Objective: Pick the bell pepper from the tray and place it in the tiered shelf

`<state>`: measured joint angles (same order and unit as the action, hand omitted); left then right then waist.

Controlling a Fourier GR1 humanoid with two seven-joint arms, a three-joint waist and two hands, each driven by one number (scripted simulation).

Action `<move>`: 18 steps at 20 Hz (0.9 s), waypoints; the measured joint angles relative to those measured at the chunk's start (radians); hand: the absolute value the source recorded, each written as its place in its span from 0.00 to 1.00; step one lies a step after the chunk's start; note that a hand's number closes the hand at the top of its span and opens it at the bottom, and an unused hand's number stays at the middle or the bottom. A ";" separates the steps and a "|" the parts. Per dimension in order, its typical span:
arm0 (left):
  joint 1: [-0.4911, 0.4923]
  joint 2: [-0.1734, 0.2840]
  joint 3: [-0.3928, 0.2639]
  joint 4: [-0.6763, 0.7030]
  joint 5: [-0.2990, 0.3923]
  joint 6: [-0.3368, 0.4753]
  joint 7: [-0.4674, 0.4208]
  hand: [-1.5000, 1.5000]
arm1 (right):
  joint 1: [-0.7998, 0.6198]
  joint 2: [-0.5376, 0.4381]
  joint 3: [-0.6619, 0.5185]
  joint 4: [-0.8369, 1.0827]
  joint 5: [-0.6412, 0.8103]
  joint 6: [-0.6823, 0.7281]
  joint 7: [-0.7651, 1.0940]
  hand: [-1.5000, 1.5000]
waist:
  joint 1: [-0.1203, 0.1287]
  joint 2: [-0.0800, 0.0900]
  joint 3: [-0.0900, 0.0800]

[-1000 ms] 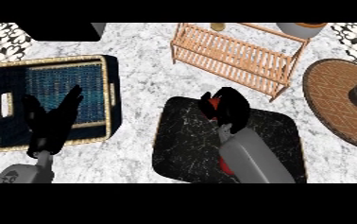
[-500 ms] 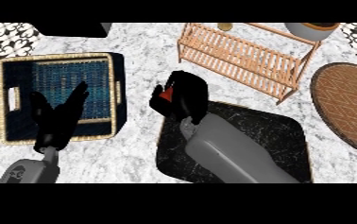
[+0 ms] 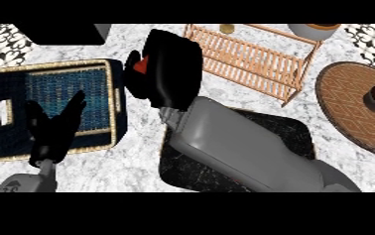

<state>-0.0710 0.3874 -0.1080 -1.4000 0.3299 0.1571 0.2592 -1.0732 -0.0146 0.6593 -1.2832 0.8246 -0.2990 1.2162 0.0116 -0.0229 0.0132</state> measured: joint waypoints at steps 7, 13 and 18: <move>0.027 0.000 0.019 -0.021 0.005 -0.002 -0.001 0.50 | -0.162 -0.004 -0.159 0.002 0.070 0.088 0.031 1.00 | -0.020 -0.001 -0.001; 0.040 -0.003 0.030 -0.033 0.001 -0.003 -0.005 0.50 | -0.247 -0.035 -0.312 0.011 0.107 0.147 0.019 1.00 | -0.027 0.003 -0.001; 0.040 -0.009 0.029 -0.040 -0.014 -0.003 -0.012 0.50 | -0.314 -0.089 -0.433 0.058 0.115 0.198 -0.014 1.00 | -0.022 0.008 0.000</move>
<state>-0.0306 0.3786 -0.0789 -1.4398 0.3157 0.1538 0.2472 -1.3875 -0.1037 0.2263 -1.2248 0.9399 -0.1011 1.2027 -0.0108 -0.0148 0.0128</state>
